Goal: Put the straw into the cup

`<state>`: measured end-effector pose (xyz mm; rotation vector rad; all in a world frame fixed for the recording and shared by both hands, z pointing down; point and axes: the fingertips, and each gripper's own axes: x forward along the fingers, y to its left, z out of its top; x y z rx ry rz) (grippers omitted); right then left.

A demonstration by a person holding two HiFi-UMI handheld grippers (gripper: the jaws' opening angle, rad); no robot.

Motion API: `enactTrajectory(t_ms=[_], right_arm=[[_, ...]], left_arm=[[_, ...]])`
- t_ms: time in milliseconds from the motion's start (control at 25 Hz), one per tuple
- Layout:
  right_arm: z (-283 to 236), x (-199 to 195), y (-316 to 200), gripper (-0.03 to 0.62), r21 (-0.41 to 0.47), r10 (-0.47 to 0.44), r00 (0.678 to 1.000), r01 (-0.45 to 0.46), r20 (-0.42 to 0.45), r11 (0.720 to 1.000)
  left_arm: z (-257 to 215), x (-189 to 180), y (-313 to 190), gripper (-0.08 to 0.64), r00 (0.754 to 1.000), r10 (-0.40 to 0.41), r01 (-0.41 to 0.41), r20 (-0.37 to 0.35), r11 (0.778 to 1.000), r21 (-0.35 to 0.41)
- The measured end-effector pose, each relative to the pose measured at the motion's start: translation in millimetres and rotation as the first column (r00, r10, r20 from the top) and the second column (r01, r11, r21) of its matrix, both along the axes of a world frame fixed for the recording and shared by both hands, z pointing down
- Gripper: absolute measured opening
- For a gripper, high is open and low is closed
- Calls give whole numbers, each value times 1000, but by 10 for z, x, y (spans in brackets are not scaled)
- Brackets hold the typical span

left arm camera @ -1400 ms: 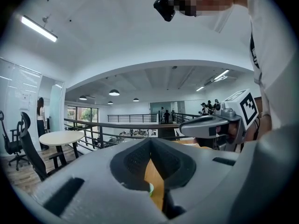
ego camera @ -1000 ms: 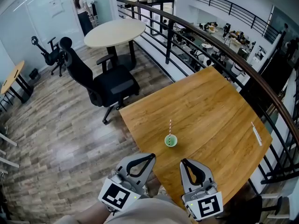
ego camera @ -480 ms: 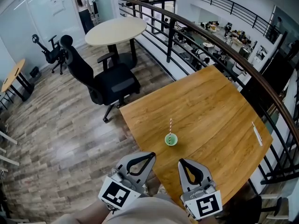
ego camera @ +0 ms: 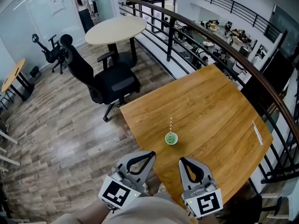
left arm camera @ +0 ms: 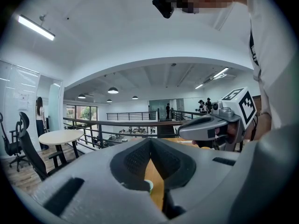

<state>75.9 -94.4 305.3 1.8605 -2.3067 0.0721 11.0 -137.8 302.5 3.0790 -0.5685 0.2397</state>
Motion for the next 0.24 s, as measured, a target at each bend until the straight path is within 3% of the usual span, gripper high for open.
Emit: enactTrajectory(t_ms=[240], right_arm=[[13, 21, -12, 20, -3, 3, 1000, -3, 0, 1000]], left_arm=[[12, 5, -16, 12, 1000, -5, 4, -4, 1000, -6]])
